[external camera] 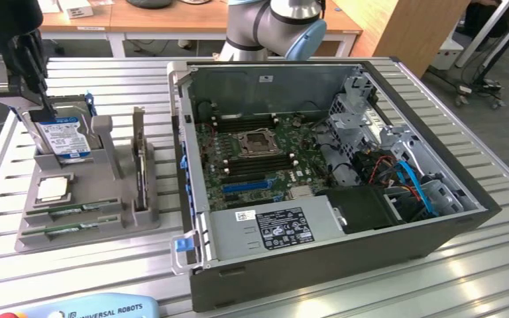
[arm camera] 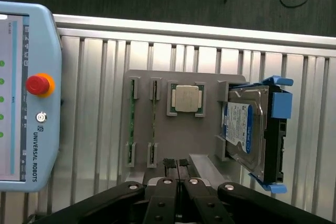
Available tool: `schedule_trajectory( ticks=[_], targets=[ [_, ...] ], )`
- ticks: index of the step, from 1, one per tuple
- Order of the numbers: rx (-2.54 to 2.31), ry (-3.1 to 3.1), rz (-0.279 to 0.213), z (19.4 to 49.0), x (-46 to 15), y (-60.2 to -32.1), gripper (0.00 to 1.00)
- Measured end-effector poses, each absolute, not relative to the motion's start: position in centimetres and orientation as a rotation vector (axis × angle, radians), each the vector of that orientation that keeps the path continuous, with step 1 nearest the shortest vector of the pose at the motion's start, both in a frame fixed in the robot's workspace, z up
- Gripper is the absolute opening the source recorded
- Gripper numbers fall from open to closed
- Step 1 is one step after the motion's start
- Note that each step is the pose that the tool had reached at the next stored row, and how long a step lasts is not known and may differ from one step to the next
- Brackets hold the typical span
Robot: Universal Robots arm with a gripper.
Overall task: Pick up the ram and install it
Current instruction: 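Pick up the ram and move it above insertion slot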
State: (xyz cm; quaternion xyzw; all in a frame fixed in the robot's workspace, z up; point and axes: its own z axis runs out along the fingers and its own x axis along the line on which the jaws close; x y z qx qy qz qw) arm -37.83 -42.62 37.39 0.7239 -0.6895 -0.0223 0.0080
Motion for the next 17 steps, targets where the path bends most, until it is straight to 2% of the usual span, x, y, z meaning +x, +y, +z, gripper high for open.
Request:
schedule_trajectory(
  ticks=[17],
  targets=[
    [2.264, -2.154, -0.069, 34.6, -37.8, -42.6, 0.1]
  ],
)
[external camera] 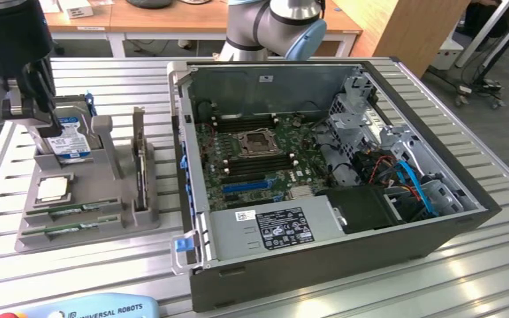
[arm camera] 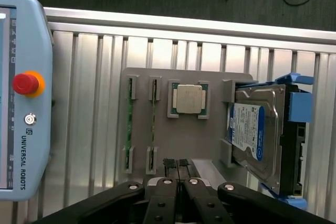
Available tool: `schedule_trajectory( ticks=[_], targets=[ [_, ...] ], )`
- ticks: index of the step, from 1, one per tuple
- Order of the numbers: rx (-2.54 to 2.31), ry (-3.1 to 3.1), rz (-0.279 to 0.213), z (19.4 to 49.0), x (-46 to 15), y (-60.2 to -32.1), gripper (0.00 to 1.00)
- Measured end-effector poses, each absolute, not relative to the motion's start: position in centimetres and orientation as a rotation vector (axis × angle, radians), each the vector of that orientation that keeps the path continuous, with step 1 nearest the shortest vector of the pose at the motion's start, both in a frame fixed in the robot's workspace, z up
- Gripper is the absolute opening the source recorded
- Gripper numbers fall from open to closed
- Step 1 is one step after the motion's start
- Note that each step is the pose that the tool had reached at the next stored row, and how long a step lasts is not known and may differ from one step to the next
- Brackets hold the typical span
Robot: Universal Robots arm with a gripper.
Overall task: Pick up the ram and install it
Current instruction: 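Pick up the ram and move it above insertion slot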
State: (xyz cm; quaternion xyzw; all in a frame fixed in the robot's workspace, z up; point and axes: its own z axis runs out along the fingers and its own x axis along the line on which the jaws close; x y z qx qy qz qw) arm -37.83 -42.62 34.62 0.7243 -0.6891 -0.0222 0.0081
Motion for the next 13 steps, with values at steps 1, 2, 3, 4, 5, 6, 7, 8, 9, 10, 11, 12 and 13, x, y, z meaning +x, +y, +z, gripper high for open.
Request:
schedule_trajectory(
  ticks=[1, 2, 3, 4, 5, 6, 7, 8, 9, 10, 11, 12, 13],
  targets=[
    [2.264, -2.154, -0.069, 34.48, -37.83, -42.62, 0.1],
    [2.264, -2.154, -0.069, 34.35, -37.83, -42.62, 0.1],
    [2.264, -2.153, -0.069, 34.22, -37.83, -42.62, 0.1],
    [2.264, -2.153, -0.069, 34.1, -37.83, -42.62, 0.1],
    [2.264, -2.153, -0.069, 33.98, -37.83, -42.62, 0.1],
    [2.264, -2.153, -0.069, 33.86, -37.83, -42.62, 0.1],
    [2.264, -2.153, -0.069, 33.74, -37.83, -42.62, 0.1],
    [2.264, -2.153, -0.069, 33.62, -37.83, -42.62, 0.1],
    [2.264, -2.153, -0.069, 33.54, -37.83, -42.62, 0.1],
    [2.264, -2.153, -0.069, 33.52, -37.83, -42.62, 0.1],
    [2.264, -2.152, -0.069, 33.52, -37.83, -42.62, 0.1],
    [2.264, -2.152, -0.069, 33.52, -37.83, -42.62, 0.1],
    [2.264, -2.153, -0.069, 33.52, -37.83, -42.62, 0.1]
  ],
)
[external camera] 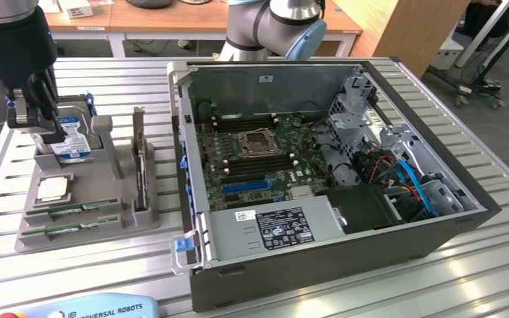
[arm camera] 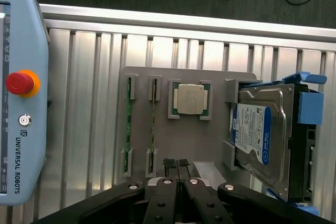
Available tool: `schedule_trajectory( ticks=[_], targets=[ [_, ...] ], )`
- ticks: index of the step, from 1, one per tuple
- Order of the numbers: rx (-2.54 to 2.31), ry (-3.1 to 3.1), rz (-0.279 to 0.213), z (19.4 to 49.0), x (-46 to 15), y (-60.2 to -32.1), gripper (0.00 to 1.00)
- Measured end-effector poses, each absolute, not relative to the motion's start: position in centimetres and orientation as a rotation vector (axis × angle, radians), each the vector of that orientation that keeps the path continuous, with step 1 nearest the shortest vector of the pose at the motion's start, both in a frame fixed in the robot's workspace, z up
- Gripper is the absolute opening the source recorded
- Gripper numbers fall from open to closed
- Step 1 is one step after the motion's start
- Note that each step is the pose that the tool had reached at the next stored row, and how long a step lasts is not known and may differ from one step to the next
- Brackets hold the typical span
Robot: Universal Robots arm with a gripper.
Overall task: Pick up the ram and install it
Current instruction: 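Pick up the ram and move it above insertion slot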
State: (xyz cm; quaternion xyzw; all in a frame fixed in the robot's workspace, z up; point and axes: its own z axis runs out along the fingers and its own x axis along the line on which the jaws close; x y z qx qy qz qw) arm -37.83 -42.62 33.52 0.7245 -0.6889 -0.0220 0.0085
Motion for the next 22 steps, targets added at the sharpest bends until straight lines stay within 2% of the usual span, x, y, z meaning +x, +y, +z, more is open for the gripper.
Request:
schedule_trajectory(
  ticks=[7, 8, 9, 10, 11, 12, 22],
  targets=[
    [2.264, -2.153, -0.069, 33.51, -37.83, -42.62, 0.1],
    [2.264, -2.153, -0.069, 33.51, -37.83, -42.62, 0.17],
    [2.264, -2.153, -0.069, 33.51, -37.83, -42.62, 0.17],
    [2.264, -2.153, -0.069, 33.51, -37.83, -42.62, 0.23],
    [2.264, -2.153, -0.069, 33.51, -37.83, -42.62, 0.23],
    [2.264, -2.153, -0.069, 33.51, -37.83, -42.62, 0.3],
    [2.266, -2.154, -0.072, 32.64, -37.83, -42.62, 0.3]
  ],
)
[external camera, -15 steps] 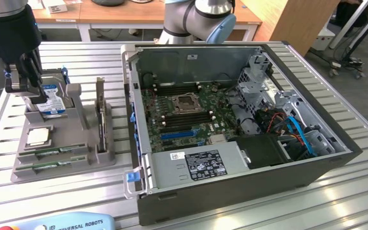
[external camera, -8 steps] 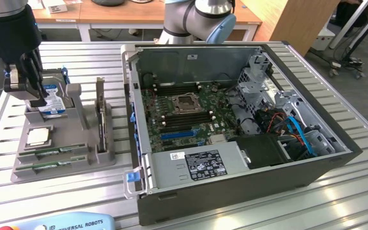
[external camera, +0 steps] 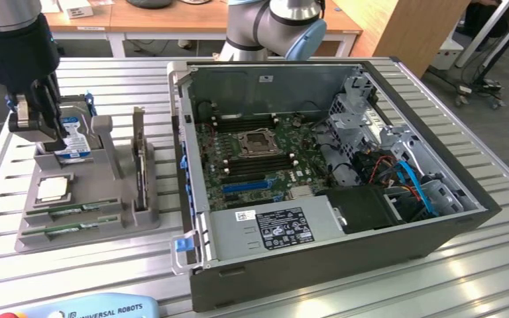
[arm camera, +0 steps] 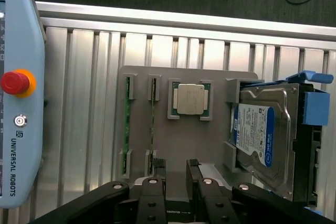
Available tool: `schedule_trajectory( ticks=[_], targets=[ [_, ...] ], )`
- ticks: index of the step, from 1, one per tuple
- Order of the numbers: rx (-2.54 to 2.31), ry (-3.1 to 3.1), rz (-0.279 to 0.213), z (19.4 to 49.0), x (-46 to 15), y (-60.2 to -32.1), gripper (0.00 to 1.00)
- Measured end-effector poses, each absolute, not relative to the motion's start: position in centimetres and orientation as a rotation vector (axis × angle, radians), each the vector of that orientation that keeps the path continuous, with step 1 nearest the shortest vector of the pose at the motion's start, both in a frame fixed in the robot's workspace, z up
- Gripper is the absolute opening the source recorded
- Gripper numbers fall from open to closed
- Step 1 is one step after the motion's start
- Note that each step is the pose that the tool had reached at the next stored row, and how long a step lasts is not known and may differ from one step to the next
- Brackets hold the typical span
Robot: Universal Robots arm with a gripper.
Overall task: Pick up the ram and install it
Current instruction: 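Pick up the ram and move it above insertion slot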
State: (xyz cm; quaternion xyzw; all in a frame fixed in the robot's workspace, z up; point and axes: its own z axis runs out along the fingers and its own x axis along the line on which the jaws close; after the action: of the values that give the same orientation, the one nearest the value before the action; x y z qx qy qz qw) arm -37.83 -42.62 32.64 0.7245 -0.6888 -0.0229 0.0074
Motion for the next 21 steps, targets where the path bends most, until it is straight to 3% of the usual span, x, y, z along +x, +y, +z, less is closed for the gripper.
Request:
schedule_trajectory(
  ticks=[21],
  targets=[
    [2.266, -2.154, -0.072, 29.3, -37.8, -42.6, 0.3]
  ],
)
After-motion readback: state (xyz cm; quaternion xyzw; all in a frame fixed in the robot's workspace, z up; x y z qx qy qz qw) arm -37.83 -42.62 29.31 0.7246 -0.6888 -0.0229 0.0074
